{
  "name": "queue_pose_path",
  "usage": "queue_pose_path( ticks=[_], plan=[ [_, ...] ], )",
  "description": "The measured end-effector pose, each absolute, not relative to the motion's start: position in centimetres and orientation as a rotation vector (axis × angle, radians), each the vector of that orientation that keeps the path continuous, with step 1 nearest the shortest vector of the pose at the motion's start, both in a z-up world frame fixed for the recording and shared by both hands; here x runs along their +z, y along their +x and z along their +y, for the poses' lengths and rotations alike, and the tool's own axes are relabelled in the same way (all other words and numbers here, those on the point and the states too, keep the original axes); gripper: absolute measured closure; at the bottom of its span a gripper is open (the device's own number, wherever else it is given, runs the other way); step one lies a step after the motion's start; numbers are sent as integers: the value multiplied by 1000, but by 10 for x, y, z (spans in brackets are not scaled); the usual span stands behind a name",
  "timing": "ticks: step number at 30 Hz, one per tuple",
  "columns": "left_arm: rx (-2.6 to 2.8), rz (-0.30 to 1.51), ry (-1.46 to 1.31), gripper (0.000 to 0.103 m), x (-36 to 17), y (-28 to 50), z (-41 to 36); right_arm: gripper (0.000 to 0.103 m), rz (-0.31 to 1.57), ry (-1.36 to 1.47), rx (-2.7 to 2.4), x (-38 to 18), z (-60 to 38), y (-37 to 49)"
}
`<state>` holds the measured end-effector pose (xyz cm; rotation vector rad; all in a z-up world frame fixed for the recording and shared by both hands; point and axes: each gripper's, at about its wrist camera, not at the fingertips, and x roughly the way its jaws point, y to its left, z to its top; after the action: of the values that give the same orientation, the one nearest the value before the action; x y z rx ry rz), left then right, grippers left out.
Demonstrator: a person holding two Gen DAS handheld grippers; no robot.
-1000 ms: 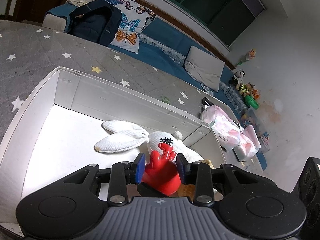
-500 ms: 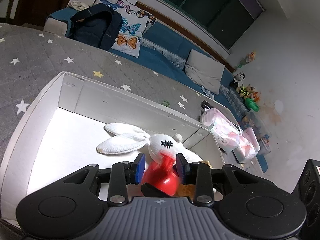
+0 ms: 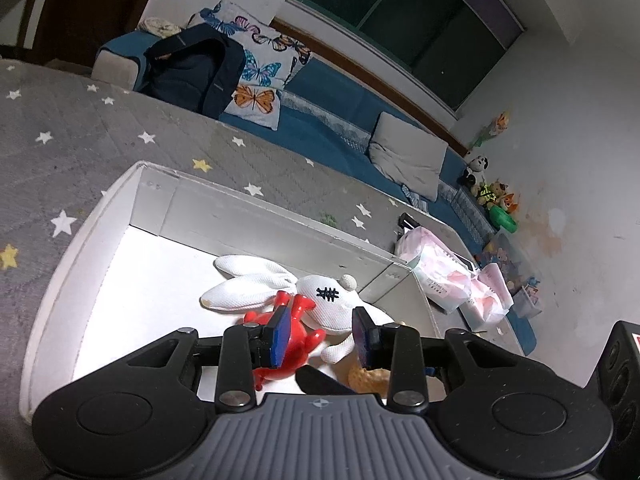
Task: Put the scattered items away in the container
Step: 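Carry the red toy into the white box and open the left tool, then move the left tool back toward the doll figure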
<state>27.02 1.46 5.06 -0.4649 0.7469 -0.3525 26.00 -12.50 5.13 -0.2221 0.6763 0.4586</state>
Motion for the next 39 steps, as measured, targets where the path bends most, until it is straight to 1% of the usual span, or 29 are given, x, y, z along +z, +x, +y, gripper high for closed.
queue_pose_path(
  ticks=[10, 17, 19, 20, 26, 27, 29, 37, 39],
  plan=[
    [-347, 680, -441, 67, 71, 226, 25, 53, 599, -193, 470, 76, -135, 215],
    [-351, 673, -422, 67, 71, 191, 28, 53, 581, -164, 491, 77, -143, 176],
    [-351, 675, -411, 67, 68, 181, 28, 50, 586, -157, 502, 74, -144, 166],
    [-350, 676, -408, 67, 67, 176, 28, 43, 588, -155, 507, 73, -144, 162],
    [-336, 691, -418, 67, 58, 151, 36, 41, 609, -140, 538, 62, -140, 136],
    [-331, 696, -424, 67, 55, 147, 39, 37, 615, -135, 541, 60, -139, 133],
    [-320, 707, -439, 67, 51, 139, 44, 32, 626, -120, 545, 54, -137, 129],
    [-288, 731, -486, 67, 36, 115, 65, 31, 670, -68, 551, 35, -129, 119],
    [-286, 736, -497, 67, 33, 111, 68, 28, 678, -58, 547, 33, -128, 118]
  ],
)
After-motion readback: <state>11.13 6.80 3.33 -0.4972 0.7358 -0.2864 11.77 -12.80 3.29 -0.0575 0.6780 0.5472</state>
